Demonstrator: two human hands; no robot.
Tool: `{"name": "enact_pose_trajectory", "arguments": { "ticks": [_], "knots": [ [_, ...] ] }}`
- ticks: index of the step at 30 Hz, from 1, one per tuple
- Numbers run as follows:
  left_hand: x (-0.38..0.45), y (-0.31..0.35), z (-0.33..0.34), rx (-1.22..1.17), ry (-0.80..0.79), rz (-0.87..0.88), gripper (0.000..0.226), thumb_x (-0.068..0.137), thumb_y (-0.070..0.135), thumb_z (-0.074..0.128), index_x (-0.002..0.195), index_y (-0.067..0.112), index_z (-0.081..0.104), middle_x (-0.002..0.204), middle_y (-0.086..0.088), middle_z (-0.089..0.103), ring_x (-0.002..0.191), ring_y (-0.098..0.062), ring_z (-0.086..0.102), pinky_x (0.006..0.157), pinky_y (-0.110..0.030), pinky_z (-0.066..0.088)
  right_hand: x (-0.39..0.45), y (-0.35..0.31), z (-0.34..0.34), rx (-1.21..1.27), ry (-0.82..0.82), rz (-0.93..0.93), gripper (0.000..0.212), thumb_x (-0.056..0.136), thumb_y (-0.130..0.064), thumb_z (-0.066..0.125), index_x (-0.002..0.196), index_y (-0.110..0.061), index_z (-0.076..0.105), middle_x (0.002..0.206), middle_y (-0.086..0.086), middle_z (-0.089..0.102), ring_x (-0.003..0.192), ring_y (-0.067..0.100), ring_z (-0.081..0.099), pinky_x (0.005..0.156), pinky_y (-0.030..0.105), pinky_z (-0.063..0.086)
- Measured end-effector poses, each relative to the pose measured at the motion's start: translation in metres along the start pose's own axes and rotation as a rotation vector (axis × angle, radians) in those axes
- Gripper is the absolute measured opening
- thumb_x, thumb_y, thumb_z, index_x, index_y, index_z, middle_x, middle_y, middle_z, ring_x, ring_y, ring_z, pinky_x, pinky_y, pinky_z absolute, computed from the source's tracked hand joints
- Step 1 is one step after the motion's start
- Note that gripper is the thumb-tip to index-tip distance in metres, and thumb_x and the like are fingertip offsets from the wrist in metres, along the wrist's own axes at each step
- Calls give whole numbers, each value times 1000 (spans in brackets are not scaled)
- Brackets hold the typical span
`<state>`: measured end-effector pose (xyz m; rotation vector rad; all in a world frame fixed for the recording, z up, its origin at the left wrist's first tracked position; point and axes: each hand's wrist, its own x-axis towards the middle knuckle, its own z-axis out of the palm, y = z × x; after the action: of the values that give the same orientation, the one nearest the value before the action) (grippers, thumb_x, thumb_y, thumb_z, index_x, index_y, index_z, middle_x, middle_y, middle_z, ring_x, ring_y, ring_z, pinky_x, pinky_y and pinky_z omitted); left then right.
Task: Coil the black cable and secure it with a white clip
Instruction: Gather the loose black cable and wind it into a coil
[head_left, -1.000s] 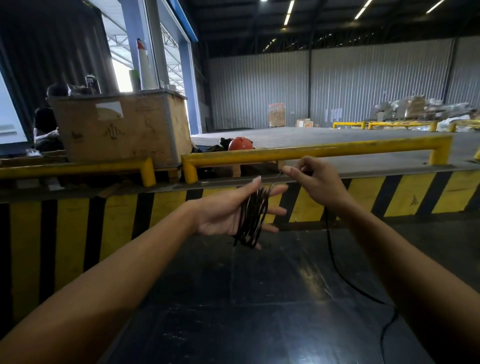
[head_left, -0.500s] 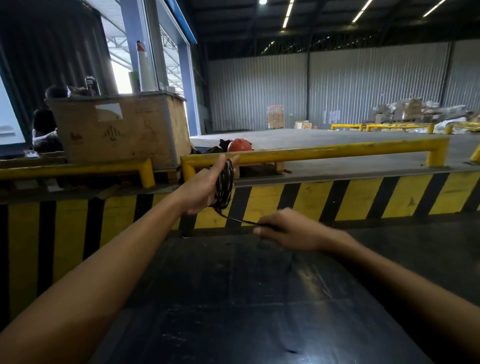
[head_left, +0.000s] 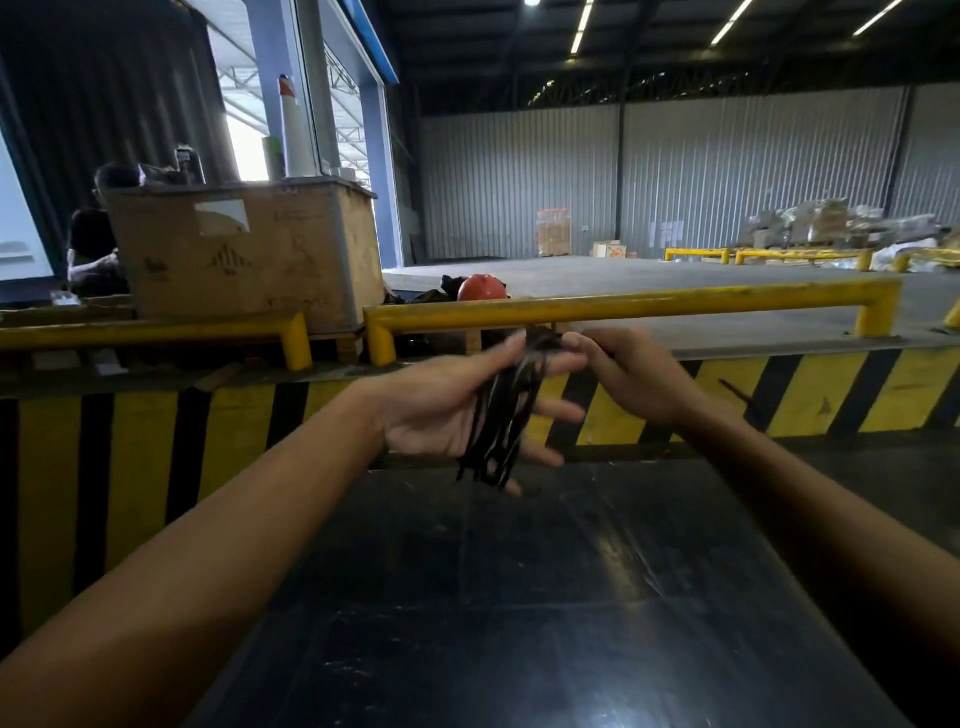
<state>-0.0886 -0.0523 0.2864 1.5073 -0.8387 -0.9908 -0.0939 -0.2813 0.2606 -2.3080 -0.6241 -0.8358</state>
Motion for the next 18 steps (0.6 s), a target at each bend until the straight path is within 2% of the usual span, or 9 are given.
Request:
{"name": "enact_pose_trajectory", "arguments": {
  "ticks": [2, 4, 7, 10, 13, 16, 18],
  "knots": [
    [1, 11, 2, -104, 12, 156, 58, 91, 57, 25, 144, 36, 34, 144, -12, 46, 115, -34, 59, 90, -60, 49, -10, 2, 20, 109, -56, 88, 39, 95, -44, 34, 93, -20, 65, 87, 11, 69, 79, 21, 66, 68, 40, 56],
    [2, 22, 4, -190, 68, 298, 57, 93, 57, 21, 145, 37, 32, 142, -13, 47, 112, -34, 62, 87, -61, 50, -21, -1, 45, 150, -182, 194, 34, 98, -41, 32, 90, -25, 61, 91, 5, 66, 85, 18, 64, 77, 40, 54],
    [7, 34, 3, -219, 221, 397, 54, 94, 58, 17, 142, 40, 34, 147, -13, 41, 112, -35, 61, 89, -65, 47, -44, -17, 83, 169, -407, 236, 32, 99, -38, 33, 83, -23, 56, 81, 0, 59, 76, 14, 58, 70, 33, 49],
    [15, 26, -9, -71, 405, 327, 52, 96, 57, 16, 142, 42, 33, 153, -13, 32, 121, -36, 52, 96, -66, 40, -58, -41, 98, 165, -494, 136, 27, 100, -34, 36, 77, -28, 49, 71, -9, 53, 62, 4, 51, 59, 21, 38],
    [18, 6, -23, 114, 535, 210, 51, 96, 56, 17, 143, 42, 31, 154, -12, 30, 118, -30, 53, 94, -52, 41, -56, -59, 91, 62, -566, 58, 22, 99, -33, 38, 86, -22, 51, 71, -7, 54, 59, 6, 51, 57, 22, 39],
    [14, -13, -28, 361, 539, 50, 53, 96, 56, 18, 146, 41, 25, 152, -10, 31, 109, -23, 56, 96, -50, 36, -45, -63, 67, -87, -563, -29, 23, 99, -33, 39, 95, -19, 57, 76, -7, 58, 64, 5, 55, 59, 22, 43],
    [9, -20, -23, 503, 491, -58, 52, 95, 57, 18, 144, 43, 28, 141, -6, 45, 99, -18, 59, 93, -44, 40, -36, -62, 44, -109, -546, -100, 20, 98, -31, 42, 93, -23, 60, 73, -13, 57, 63, -1, 56, 59, 15, 41]
  ]
}}
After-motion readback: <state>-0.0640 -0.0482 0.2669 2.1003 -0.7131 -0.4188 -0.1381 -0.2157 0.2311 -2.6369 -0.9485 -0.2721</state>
